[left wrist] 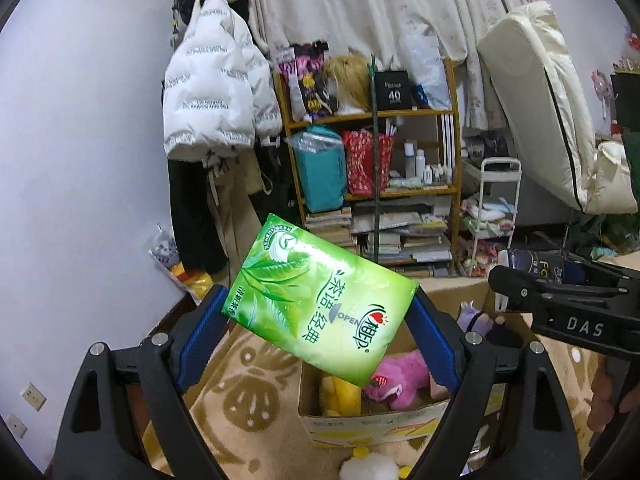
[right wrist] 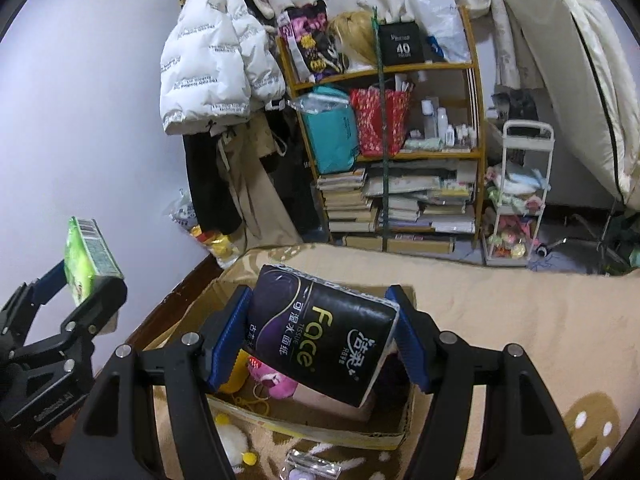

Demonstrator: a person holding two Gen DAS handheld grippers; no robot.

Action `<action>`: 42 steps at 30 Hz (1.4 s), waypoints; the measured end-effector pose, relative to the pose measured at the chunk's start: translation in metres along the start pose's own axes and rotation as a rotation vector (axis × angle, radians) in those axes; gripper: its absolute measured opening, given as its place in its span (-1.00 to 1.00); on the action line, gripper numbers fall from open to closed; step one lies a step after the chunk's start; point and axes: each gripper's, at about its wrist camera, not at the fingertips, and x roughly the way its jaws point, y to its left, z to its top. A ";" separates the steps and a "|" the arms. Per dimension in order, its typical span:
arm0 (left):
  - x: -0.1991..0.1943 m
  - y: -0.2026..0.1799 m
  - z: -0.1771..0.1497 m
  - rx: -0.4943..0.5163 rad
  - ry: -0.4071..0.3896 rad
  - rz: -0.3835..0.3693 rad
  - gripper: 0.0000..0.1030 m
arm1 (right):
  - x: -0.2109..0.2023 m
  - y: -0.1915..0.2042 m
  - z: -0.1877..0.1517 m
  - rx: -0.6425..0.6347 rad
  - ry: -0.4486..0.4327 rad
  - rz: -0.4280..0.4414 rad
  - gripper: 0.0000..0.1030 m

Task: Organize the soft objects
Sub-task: 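Lift the green pack with the left tool while the right tool carries the black pack over the box, then open the left tool over the box while the right tool releases the black pack inside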

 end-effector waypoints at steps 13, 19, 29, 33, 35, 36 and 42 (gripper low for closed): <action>0.035 -0.013 -0.026 0.035 0.098 -0.048 0.68 | 0.036 -0.016 -0.026 0.055 0.111 0.040 0.40; 0.047 -0.020 -0.035 0.024 0.142 -0.085 0.68 | 0.045 -0.023 -0.030 0.091 0.134 0.041 0.40; 0.042 -0.023 -0.036 0.011 0.148 -0.140 0.84 | 0.044 -0.025 -0.028 0.087 0.137 0.022 0.41; 0.040 -0.019 -0.035 -0.007 0.152 -0.139 0.85 | 0.041 -0.024 -0.027 0.082 0.132 0.023 0.42; 0.038 -0.017 -0.036 -0.008 0.162 -0.134 0.85 | 0.040 -0.024 -0.027 0.077 0.131 0.026 0.46; 0.038 -0.017 -0.036 -0.005 0.165 -0.132 0.85 | 0.040 -0.024 -0.027 0.075 0.129 0.024 0.56; 0.023 -0.017 -0.037 0.022 0.171 -0.110 0.85 | 0.030 -0.021 -0.024 0.070 0.121 0.007 0.72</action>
